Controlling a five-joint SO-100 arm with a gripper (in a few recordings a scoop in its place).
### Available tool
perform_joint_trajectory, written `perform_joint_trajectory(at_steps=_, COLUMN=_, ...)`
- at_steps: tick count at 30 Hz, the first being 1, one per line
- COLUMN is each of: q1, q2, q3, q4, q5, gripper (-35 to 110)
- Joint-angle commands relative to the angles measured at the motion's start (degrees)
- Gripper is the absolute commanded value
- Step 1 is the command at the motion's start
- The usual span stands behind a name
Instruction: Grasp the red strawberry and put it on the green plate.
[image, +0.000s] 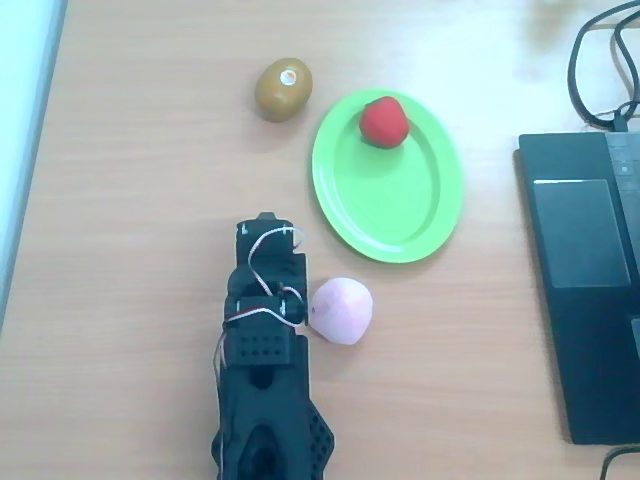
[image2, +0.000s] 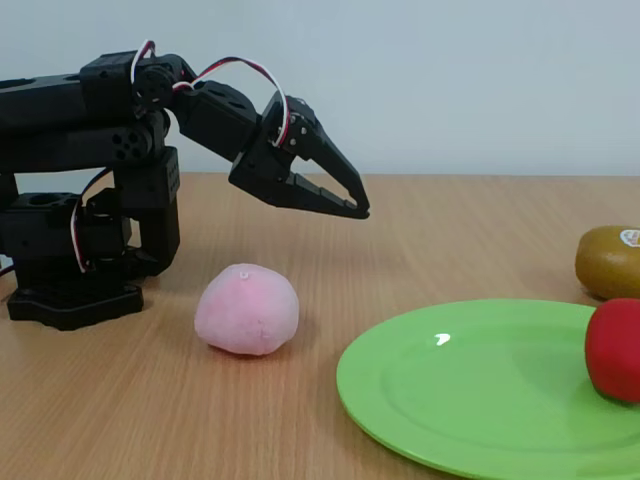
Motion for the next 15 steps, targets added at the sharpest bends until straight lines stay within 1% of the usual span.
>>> perform_joint_trajectory(at_steps=1, q1=0.3, q2=1.7, q3=1.7, q4=6.3, q5=1.1, gripper=-8)
perform_joint_trajectory(at_steps=5, q1=-0.4, q2=1.7, q3=-1.7, q4=18.5, q5=-0.2, gripper=-8)
perform_joint_trajectory(at_steps=7, q1=-0.4, q2=1.7, q3=-2.6, q4=22.3, q5=0.2, gripper=-8)
perform_joint_trajectory(at_steps=9, q1=0.0, q2=1.7, q3=-3.1, q4=24.2, q5=0.8, gripper=-8)
perform_joint_trajectory(at_steps=11, q1=0.4, q2=1.7, q3=-3.4, q4=26.2, q5=4.2, gripper=-8)
perform_joint_trajectory(at_steps=15, q1=0.1, q2=1.7, q3=-3.4, q4=26.2, q5=4.1, gripper=-8)
